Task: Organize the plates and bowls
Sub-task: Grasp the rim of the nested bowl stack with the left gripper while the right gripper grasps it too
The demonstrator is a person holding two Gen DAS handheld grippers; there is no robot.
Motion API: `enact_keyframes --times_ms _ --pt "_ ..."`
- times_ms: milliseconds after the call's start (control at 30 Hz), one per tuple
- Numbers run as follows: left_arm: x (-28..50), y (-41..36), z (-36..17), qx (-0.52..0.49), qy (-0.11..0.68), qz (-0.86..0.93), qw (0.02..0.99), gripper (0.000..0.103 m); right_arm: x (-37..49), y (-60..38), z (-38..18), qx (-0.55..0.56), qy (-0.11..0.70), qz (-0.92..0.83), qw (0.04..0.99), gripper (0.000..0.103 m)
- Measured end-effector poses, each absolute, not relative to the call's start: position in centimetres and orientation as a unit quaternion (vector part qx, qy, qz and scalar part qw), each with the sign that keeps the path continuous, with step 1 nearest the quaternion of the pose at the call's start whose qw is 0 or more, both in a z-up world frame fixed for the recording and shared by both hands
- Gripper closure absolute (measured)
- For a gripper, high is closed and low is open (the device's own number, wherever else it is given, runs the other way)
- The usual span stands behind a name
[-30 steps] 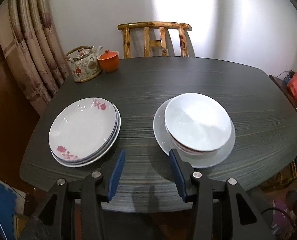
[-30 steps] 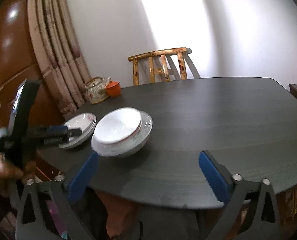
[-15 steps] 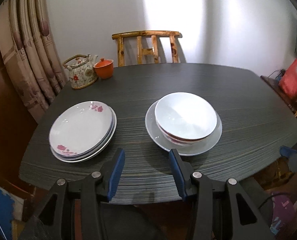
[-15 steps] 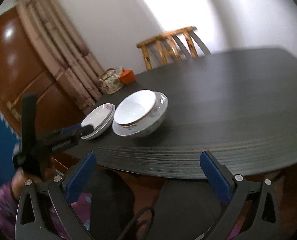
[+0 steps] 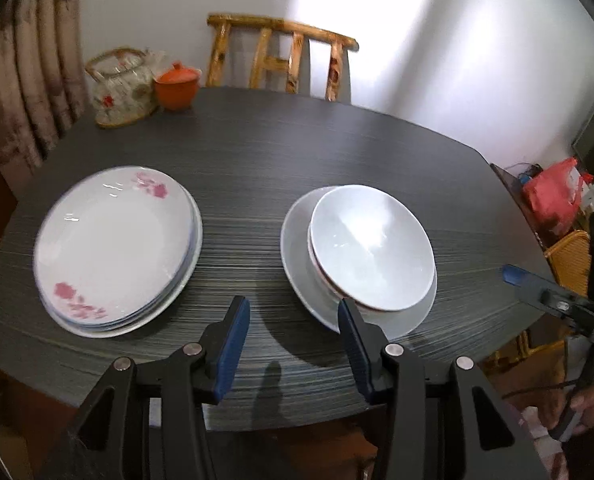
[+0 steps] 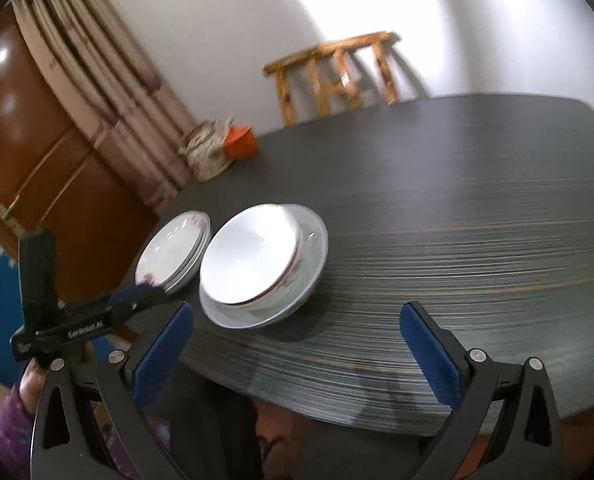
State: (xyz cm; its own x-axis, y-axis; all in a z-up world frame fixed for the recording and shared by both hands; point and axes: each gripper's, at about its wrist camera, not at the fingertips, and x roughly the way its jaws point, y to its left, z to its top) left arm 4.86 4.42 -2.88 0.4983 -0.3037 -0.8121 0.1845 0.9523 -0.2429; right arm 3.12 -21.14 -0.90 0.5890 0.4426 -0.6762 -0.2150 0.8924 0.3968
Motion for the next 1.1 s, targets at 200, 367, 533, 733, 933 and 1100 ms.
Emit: enact_keyframes --times_ms 200,367,533,733,933,1100 --pt "7.4 5.6 -4.7 -0.152 0.523 -0.15 0.825 0.056 6.8 -21.5 -3.1 0.166 0.465 0.214 0.843 0.065" --pt "8.3 6.5 -5.5 -0.19 0.538 -0.148 0.808 0.068 8.7 -21.4 -4.6 0.164 0.496 0.214 0.825 0.067" --pt "9.1 7.5 -6.7 -0.237 0.554 -0.151 0.784 0.07 10.3 -21.4 -5.1 0.168 0.513 0.218 0.813 0.068" --pt "9.4 8.2 -7.5 -0.271 0.557 -0.15 0.77 0.07 12.0 -21.4 -6.2 0.182 0.533 0.216 0.797 0.068" --pt "10.0 8.6 -8.1 -0.281 0.56 -0.144 0.766 0.07 13.0 -21.2 -7.1 0.185 0.551 0.219 0.783 0.068" --pt "10.6 8.4 -8.7 -0.281 0.572 -0.137 0.759 0.07 13.9 -21.1 -8.2 0.187 0.575 0.206 0.769 0.067"
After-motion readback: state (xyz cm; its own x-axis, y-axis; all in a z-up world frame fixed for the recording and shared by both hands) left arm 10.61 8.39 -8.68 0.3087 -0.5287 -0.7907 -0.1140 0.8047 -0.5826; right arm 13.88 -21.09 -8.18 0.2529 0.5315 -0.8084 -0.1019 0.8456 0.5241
